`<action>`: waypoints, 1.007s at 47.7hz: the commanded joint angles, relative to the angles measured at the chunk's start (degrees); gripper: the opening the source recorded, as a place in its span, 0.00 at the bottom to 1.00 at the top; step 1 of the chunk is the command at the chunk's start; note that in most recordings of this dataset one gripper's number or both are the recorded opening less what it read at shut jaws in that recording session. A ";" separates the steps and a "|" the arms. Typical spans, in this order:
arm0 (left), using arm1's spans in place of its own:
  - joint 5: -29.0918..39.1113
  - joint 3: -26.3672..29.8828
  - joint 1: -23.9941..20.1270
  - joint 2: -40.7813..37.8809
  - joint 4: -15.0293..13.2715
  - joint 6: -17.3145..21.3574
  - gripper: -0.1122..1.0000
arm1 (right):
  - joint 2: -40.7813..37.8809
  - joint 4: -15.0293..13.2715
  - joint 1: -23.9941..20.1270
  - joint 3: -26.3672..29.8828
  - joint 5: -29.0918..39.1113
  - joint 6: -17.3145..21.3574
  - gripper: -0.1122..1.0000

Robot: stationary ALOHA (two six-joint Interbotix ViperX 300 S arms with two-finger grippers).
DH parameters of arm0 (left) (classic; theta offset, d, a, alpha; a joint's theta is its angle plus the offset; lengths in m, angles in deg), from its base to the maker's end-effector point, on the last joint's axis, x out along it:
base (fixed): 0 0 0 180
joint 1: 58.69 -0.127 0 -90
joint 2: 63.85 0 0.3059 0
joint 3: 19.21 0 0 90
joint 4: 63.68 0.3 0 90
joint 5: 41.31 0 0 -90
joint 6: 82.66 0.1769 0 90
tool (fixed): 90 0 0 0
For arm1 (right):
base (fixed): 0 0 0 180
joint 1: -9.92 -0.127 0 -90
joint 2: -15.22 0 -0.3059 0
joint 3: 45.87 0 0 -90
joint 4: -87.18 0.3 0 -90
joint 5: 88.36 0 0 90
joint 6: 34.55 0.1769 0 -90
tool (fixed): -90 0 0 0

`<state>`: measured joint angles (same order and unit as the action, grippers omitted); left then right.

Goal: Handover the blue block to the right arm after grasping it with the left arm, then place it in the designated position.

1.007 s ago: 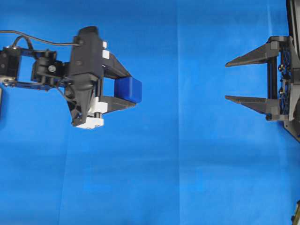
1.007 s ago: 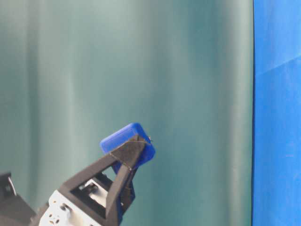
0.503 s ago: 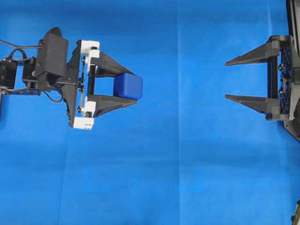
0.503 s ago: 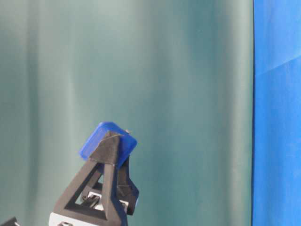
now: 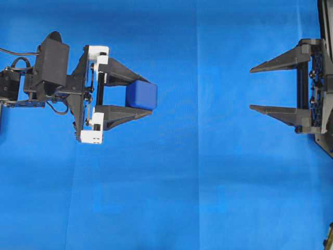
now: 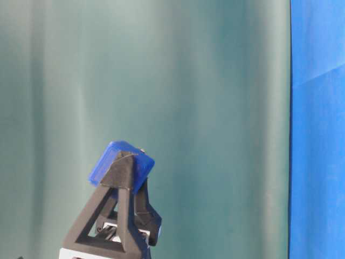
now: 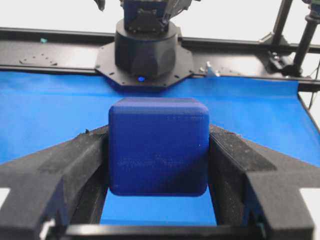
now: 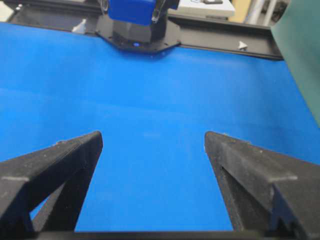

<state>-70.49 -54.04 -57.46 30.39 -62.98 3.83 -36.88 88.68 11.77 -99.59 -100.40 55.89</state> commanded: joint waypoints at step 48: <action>-1.14 0.70 -0.09 0.53 -0.09 -0.09 0.54 | -0.70 -16.08 0.09 2.20 -0.09 -10.46 0.96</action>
<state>-70.93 -54.04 -57.46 30.31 -62.98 3.83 -37.41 75.05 11.77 -98.98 -100.31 47.10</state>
